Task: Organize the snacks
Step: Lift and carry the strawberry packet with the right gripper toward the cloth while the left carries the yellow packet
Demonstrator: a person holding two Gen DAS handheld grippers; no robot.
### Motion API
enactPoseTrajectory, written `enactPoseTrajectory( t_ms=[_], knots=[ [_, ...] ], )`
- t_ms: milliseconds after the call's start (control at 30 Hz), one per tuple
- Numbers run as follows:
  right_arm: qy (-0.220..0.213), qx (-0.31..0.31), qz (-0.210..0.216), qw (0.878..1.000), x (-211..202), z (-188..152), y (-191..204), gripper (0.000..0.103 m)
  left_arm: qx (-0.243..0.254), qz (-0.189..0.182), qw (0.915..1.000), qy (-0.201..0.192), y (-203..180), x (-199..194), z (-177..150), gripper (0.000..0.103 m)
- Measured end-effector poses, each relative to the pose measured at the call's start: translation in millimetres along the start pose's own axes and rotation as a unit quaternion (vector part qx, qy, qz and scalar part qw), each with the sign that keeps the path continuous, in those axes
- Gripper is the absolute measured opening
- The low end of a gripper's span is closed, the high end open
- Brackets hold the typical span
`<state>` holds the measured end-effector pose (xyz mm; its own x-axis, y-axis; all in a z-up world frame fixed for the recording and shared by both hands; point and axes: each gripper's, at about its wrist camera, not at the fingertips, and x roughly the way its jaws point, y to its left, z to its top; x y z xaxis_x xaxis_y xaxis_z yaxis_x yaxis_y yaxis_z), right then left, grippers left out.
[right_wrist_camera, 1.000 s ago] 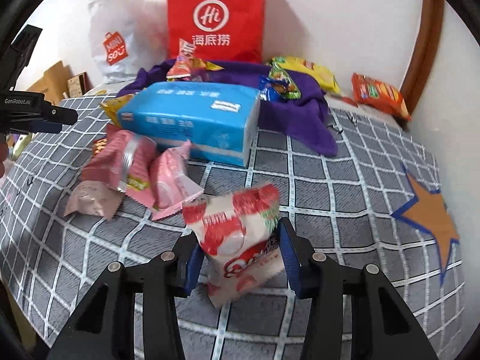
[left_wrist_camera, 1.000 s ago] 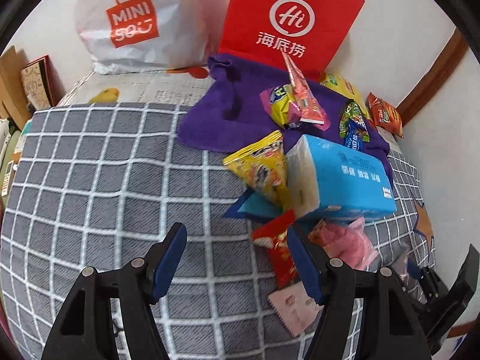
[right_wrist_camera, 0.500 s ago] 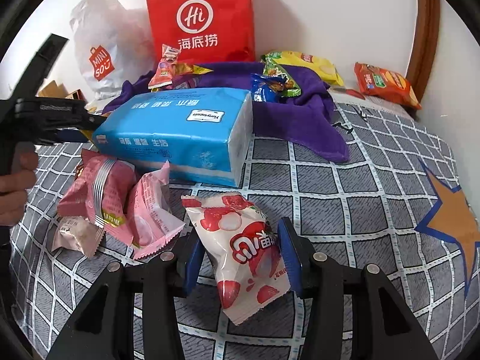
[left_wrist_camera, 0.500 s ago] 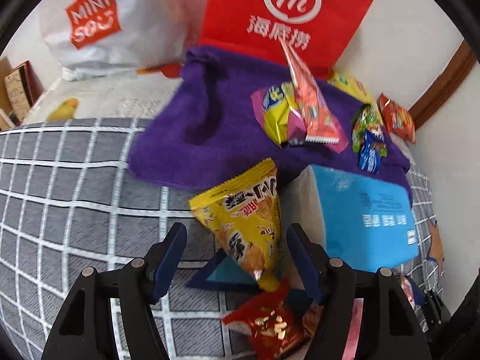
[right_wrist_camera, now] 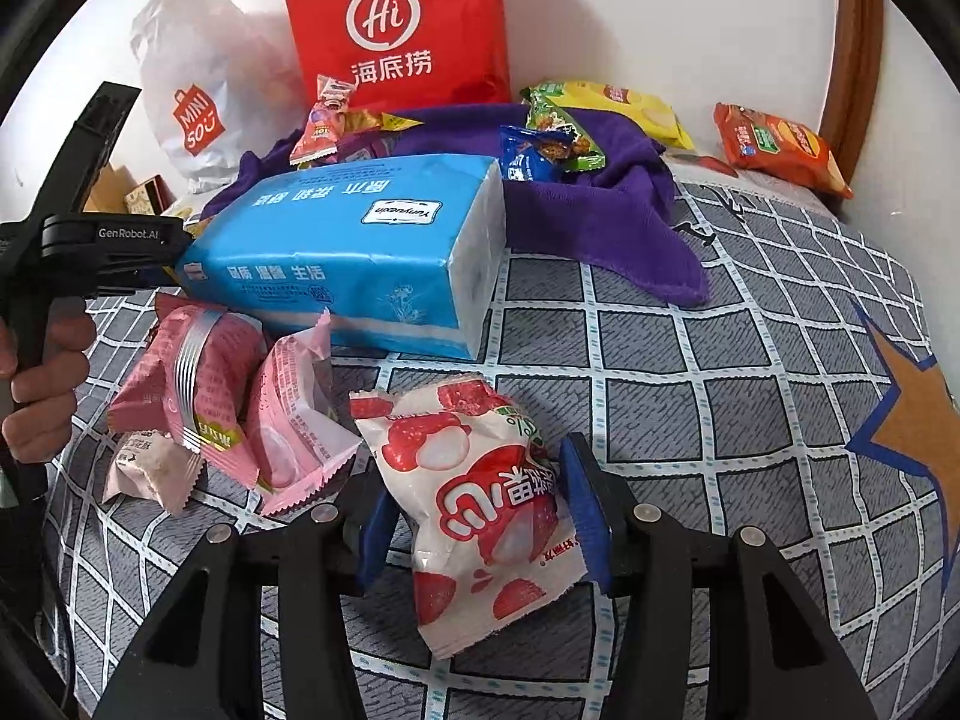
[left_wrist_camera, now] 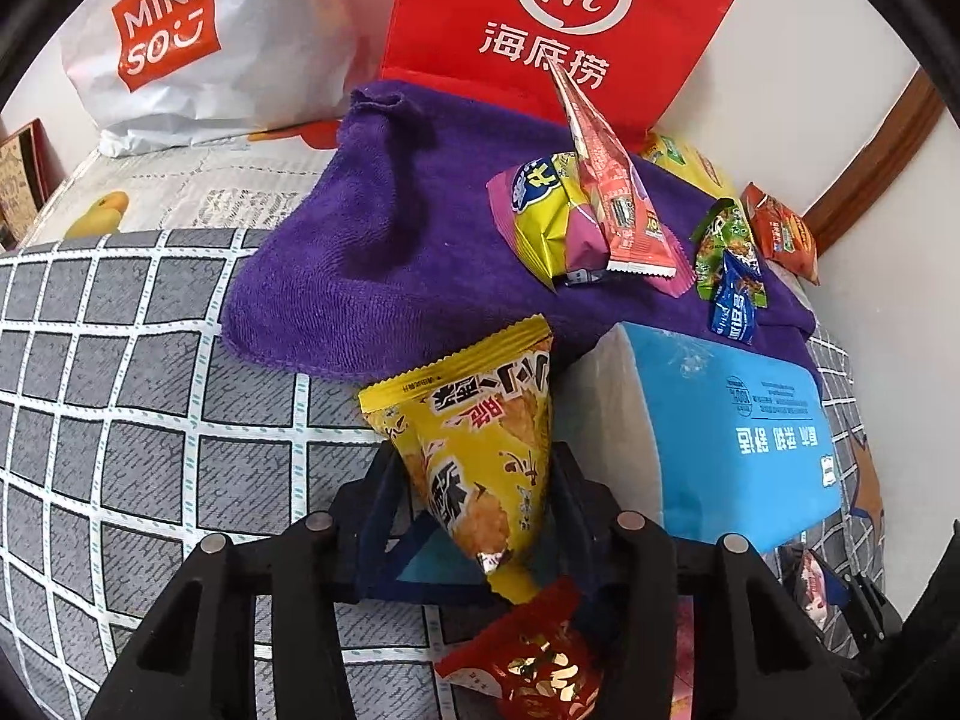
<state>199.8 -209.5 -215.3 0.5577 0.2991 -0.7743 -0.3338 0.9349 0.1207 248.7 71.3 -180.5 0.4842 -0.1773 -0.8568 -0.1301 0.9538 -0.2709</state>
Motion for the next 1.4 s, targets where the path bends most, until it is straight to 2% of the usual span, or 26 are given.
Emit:
enactPoseTrajectory(
  t_ms=[367,600,867,1033,1167,1267,1300,1400],
  knots=[
    [0.004,-0.014,-0.008,1.000,1,0,4,0.055,-0.017,-0.023,0.9996,0.007,9,-1,0,0.043],
    [0.005,-0.016,-0.006,1.000,2,0,4,0.058,-0.014,-0.019,0.9997,0.006,9,-2,-1,0.043],
    [0.010,-0.019,-0.017,1.000,4,1,7,0.072,-0.013,-0.017,0.9998,-0.004,6,-8,-2,0.040],
    [0.008,0.018,0.004,1.000,0,2,-7,0.072,-0.008,-0.017,0.9997,-0.019,6,-18,-4,0.039],
    [0.006,0.040,-0.009,0.999,0,1,-14,0.072,-0.013,-0.023,0.9993,-0.025,9,-26,-3,0.039],
    [0.015,0.015,-0.030,0.999,-1,-1,-6,0.065,-0.013,-0.023,0.9990,-0.035,9,-31,-3,0.039],
    [0.019,0.009,-0.038,0.999,-2,-2,-3,0.058,-0.014,-0.025,0.9989,-0.038,10,-33,-3,0.039],
    [0.025,0.011,-0.048,0.998,-6,-6,0,0.056,-0.018,-0.029,0.9986,-0.039,11,-34,-2,0.039]
  ],
)
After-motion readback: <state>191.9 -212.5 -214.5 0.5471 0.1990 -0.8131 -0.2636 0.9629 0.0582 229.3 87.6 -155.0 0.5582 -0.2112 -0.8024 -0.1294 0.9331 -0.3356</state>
